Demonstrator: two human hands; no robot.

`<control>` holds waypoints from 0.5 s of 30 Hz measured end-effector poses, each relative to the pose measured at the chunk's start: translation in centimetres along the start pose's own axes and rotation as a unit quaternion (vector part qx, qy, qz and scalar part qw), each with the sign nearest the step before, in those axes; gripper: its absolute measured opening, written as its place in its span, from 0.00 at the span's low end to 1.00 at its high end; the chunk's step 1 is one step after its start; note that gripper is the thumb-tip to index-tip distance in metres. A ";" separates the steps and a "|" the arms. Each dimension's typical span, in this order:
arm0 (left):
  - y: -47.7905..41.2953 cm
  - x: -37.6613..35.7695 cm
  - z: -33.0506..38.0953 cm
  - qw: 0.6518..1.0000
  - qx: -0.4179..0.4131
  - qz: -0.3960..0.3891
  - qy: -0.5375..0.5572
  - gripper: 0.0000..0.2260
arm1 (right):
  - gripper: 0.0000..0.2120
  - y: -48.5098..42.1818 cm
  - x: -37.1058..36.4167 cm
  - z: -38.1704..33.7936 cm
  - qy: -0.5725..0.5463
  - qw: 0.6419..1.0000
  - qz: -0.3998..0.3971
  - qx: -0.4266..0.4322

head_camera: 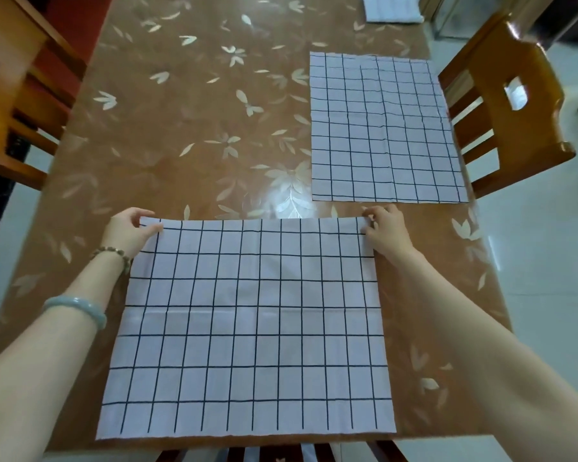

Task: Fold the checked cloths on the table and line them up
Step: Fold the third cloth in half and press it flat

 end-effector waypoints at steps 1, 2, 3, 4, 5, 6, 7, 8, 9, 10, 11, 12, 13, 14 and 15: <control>-0.4 0.2 0.2 1.000 -0.010 0.005 -0.015 0.11 | 0.16 -0.4 -0.1 -0.1 0.012 1.000 -0.010 0.011; -0.5 0.4 0.6 0.999 -0.020 0.010 -0.032 0.09 | 0.13 -0.7 -0.2 -0.3 0.027 0.999 -0.020 0.021; -0.6 0.7 0.9 0.999 -0.027 0.012 -0.045 0.08 | 0.10 -0.9 -0.2 -0.4 0.043 0.998 -0.031 0.026; -0.6 0.9 1.0 0.998 -0.033 0.012 -0.058 0.07 | 0.06 -1.2 -0.2 -0.5 0.061 0.997 -0.042 0.025; -0.7 1.2 0.9 0.997 -0.038 0.009 -0.061 0.07 | 0.02 -1.4 -0.3 -0.7 0.076 0.995 -0.055 0.024; -0.7 1.4 0.9 0.997 -0.043 0.005 -0.059 0.07 | 0.03 -1.5 -0.5 -0.8 0.085 0.994 -0.064 0.023; -0.6 1.6 0.9 0.997 -0.049 0.003 -0.060 0.07 | 0.05 -1.8 -0.6 -0.8 0.087 0.993 -0.073 0.019; -0.5 1.9 1.0 0.996 -0.052 0.003 -0.069 0.07 | 0.06 -1.9 -0.6 -0.8 0.085 0.993 -0.078 0.013; -0.5 2.1 1.1 0.996 -0.055 0.004 -0.075 0.06 | 0.05 -1.8 -0.4 -0.9 0.077 0.994 -0.077 0.009; -0.5 2.4 1.1 0.995 -0.058 0.006 -0.080 0.06 | 0.04 -1.7 -0.1 -0.9 0.053 0.996 -0.073 0.002; -0.5 2.6 1.1 0.995 -0.062 0.008 -0.075 0.06 | 0.03 -1.5 0.2 -0.8 0.009 0.998 -0.066 -0.011; -0.4 2.9 1.2 0.995 -0.063 0.012 -0.071 0.05 | 0.02 -1.3 0.7 -0.7 -0.052 0.997 -0.056 -0.025; -0.4 3.2 1.3 0.996 -0.063 0.012 -0.058 0.05 | 0.02 -1.0 1.2 -0.8 -0.107 0.993 -0.043 -0.030; -0.3 3.5 1.4 0.997 -0.065 0.012 -0.044 0.04 | 0.03 -0.6 1.8 -1.0 -0.145 0.989 -0.026 -0.025; -0.2 3.8 1.5 0.997 -0.067 0.008 -0.030 0.04 | 0.04 -0.3 2.5 -1.3 -0.169 0.985 -0.010 -0.018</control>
Point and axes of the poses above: each hand's wrist, its own y-axis away from the middle knuckle, its own x-axis out of the back of the hand, z = x × y, the point moved 9 cm from there along -y, towards the middle knuckle, and after that the axes turned 5 degrees about -y, right-handed, at the moved point
